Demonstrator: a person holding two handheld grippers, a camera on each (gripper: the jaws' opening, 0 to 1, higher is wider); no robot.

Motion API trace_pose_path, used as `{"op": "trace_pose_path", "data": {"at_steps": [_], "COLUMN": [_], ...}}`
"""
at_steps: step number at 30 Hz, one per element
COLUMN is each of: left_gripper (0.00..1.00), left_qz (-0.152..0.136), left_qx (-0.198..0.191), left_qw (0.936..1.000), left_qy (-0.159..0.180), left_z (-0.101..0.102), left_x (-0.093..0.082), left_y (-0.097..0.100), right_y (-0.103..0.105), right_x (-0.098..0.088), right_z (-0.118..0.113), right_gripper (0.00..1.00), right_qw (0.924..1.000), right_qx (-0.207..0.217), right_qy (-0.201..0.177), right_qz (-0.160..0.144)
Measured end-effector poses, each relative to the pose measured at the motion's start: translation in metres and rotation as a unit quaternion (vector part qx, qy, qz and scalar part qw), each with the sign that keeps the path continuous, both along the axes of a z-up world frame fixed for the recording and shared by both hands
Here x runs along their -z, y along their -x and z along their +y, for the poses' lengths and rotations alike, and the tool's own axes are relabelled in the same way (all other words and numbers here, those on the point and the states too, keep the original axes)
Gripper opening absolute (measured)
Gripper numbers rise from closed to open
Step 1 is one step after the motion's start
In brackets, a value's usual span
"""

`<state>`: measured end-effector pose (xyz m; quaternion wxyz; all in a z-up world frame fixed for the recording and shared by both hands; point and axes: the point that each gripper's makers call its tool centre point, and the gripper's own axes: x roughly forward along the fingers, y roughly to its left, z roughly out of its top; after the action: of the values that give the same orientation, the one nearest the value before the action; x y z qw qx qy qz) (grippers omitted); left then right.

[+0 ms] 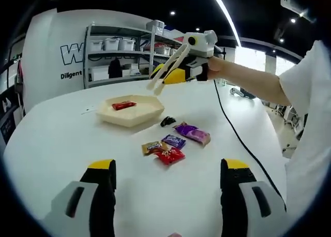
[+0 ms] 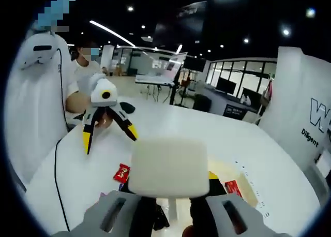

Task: Place the target food into the container with the food tongs after gripping and lifting it, then release it inside without dropping or visibly crushing the food.

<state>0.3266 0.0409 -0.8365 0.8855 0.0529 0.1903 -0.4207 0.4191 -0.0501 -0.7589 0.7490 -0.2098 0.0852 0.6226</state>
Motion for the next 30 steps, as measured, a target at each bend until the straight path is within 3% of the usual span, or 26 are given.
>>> {"op": "trace_pose_path", "data": {"at_steps": [18, 30], "left_gripper": [0.81, 0.81], "left_qz": [0.003, 0.006], "left_qx": [0.005, 0.01], "left_qw": [1.0, 0.9999], "left_qy": [0.001, 0.004], "left_z": [-0.005, -0.009], "left_x": [0.003, 0.006], "left_y": [0.001, 0.002], "right_y": [0.041, 0.069], "right_x": [0.014, 0.03], "right_z": [-0.005, -0.021], "right_gripper": [0.17, 0.17], "right_qw": [0.9984, 0.9974], "right_qx": [0.011, 0.029], "right_qy": [-0.047, -0.05], "right_qz": [0.031, 0.042]}}
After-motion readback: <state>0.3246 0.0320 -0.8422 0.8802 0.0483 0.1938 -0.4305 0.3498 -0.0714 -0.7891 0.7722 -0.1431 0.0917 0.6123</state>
